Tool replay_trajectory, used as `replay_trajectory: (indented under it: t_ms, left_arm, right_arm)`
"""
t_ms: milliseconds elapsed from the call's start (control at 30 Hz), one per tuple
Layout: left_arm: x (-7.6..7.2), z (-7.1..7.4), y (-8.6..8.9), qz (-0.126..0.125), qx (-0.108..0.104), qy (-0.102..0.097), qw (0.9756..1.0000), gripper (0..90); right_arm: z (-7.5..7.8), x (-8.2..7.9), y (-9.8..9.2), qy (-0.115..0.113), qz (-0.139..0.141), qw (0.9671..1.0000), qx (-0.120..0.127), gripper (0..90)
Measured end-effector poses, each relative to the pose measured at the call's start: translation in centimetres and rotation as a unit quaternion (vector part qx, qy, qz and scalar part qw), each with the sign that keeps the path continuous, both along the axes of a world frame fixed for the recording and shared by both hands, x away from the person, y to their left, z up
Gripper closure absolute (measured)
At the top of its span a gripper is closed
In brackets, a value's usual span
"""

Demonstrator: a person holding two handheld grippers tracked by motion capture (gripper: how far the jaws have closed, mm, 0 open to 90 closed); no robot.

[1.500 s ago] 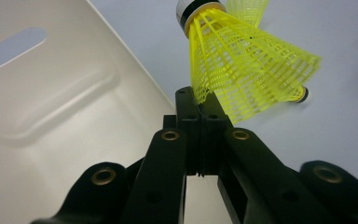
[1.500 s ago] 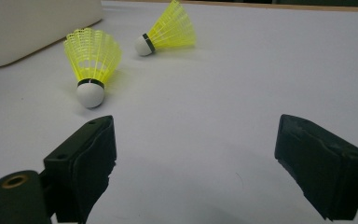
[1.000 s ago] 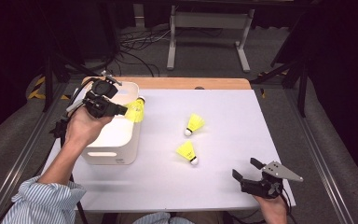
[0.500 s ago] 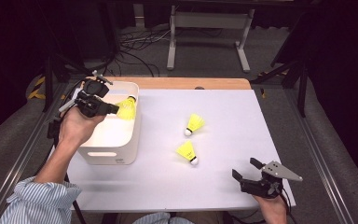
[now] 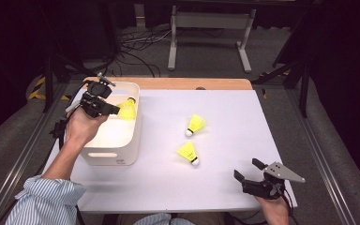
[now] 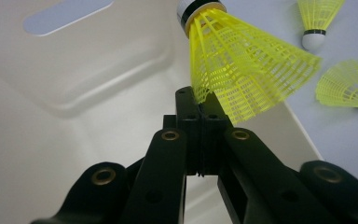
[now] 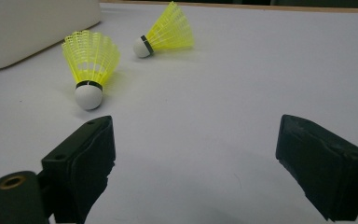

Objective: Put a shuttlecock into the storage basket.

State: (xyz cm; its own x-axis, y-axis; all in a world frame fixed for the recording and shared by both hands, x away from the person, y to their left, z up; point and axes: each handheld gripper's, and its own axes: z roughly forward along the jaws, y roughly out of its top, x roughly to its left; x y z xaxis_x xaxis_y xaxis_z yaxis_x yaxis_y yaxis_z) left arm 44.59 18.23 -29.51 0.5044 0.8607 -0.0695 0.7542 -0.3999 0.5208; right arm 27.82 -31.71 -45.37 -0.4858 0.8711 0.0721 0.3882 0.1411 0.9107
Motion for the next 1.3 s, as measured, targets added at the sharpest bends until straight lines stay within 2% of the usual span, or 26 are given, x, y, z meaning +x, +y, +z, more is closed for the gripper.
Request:
replay_trajectory:
  t_ms: [100,300,700,933,1300]
  left_arm:
    - [0.3,-0.3,0.1,0.004,0.0,0.0,1.0,90.0]
    - [1.0,-1.4,0.2,0.017,-0.002,0.013,0.9998,90.0]
    - [2.5,-3.1,0.3,0.031,0.011,0.026,0.9991,90.0]
    - [3.4,-4.4,0.3,0.038,0.017,0.042,0.9983,90.0]
    - [4.3,-5.5,0.0,0.041,0.027,0.064,0.9968,89.9]
  right_arm:
    - [0.0,0.0,0.0,-0.001,-0.001,1.0,0.0,12.2]
    - [0.0,0.0,0.0,-0.001,0.0,1.0,0.0,12.0]
    - [0.0,-0.1,0.1,-0.002,-0.001,1.0,0.001,11.8]
    - [0.0,0.0,0.1,-0.002,0.0,1.0,0.001,11.8]
    - [0.1,-0.1,0.1,-0.002,0.002,1.0,0.001,11.8]
